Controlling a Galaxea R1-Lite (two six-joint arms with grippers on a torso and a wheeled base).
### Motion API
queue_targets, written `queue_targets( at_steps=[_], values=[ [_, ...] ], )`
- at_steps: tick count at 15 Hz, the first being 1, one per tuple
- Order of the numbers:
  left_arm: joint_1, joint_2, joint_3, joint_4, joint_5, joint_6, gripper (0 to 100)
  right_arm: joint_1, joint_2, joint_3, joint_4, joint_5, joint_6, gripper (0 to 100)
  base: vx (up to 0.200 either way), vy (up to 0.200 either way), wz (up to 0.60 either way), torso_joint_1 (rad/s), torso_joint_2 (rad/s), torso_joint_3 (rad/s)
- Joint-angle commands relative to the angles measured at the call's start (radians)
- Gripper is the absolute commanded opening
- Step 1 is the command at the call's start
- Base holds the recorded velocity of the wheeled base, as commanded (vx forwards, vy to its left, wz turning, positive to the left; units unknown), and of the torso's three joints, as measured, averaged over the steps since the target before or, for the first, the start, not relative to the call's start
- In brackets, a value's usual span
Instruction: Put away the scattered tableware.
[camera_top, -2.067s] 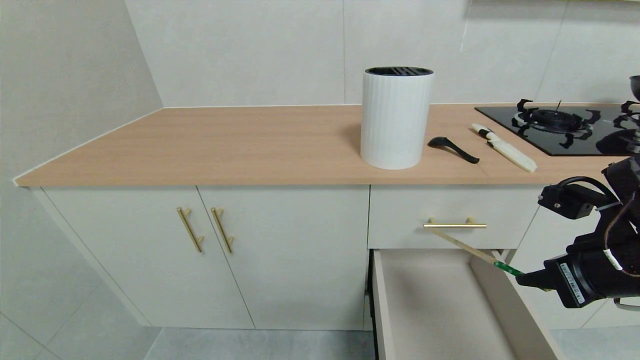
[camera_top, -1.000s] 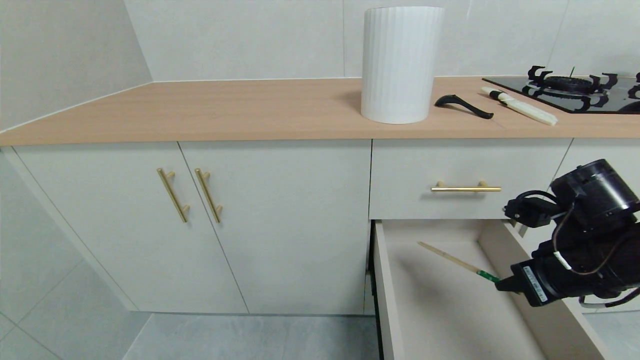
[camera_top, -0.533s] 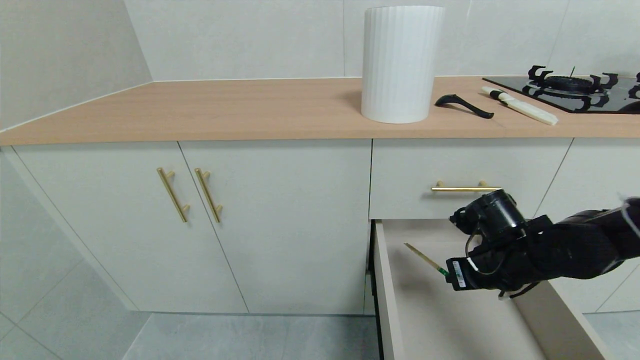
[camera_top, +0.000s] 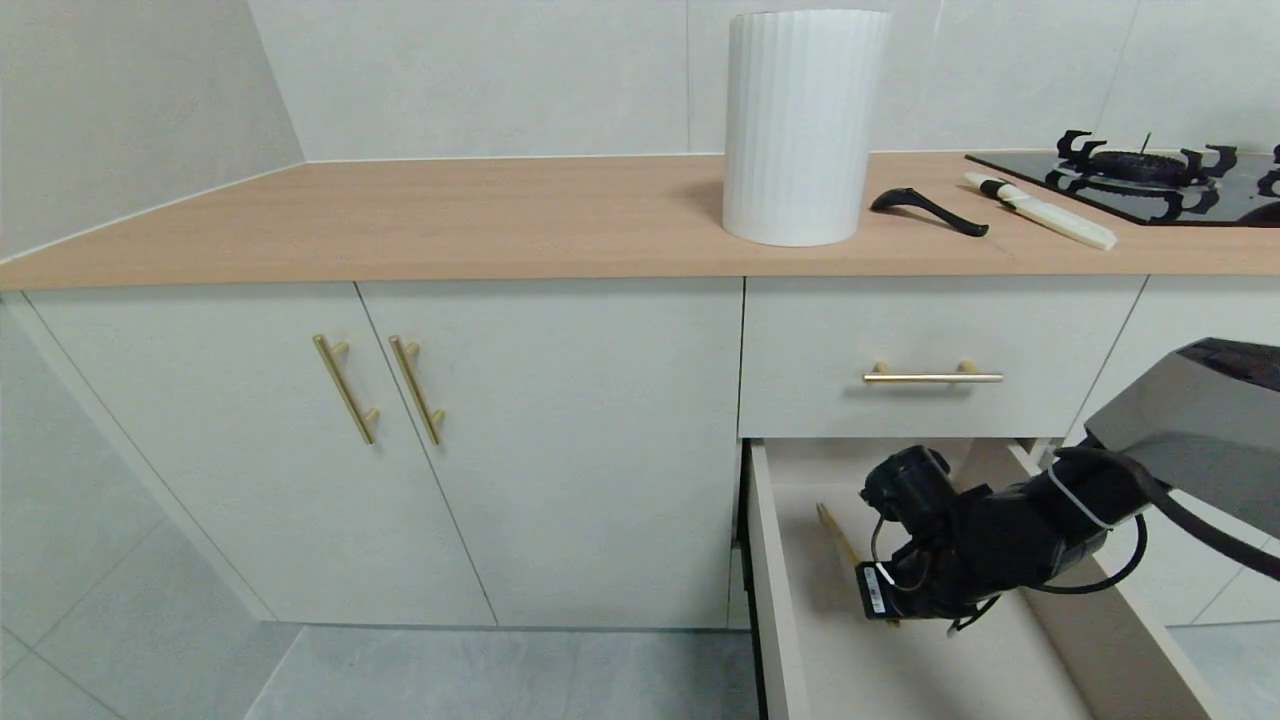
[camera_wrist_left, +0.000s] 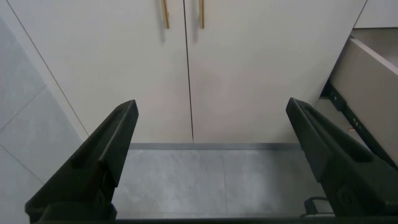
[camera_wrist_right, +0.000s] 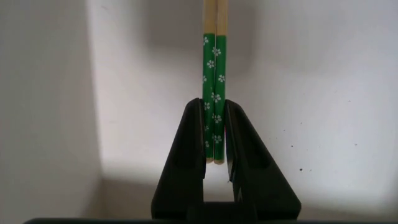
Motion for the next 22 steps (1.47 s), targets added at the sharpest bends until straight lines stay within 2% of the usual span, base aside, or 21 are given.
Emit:
queue_targets(
  at_steps=[1, 6, 13, 14, 22],
  values=[
    [0.0, 0.0, 0.0, 0.0, 0.0, 0.0, 100, 0.001, 0.048, -0.003, -0.002, -0.001, 0.0, 0, 0.0, 0.0, 0.0, 0.0, 0.0, 0.0],
    [0.0, 0.0, 0.0, -0.001, 0.0, 0.0, 100, 0.001, 0.105, 0.002, -0.068, -0.057, 0.002, 0, 0.0, 0.0, 0.0, 0.0, 0.0, 0.0],
    [0.0, 0.0, 0.0, 0.0, 0.0, 0.001, 100, 0.001, 0.115, 0.0, -0.074, -0.058, 0.002, 0, 0.0, 0.0, 0.0, 0.0, 0.0, 0.0],
    [0.0, 0.0, 0.0, 0.0, 0.0, 0.0, 100, 0.001, 0.115, 0.0, -0.074, -0.058, 0.002, 100, 0.0, 0.0, 0.0, 0.0, 0.0, 0.0],
    [0.0, 0.0, 0.0, 0.0, 0.0, 0.0, 100, 0.001, 0.068, 0.005, -0.068, -0.06, 0.002, 100, 0.0, 0.0, 0.0, 0.0, 0.0, 0.0]
  ],
)
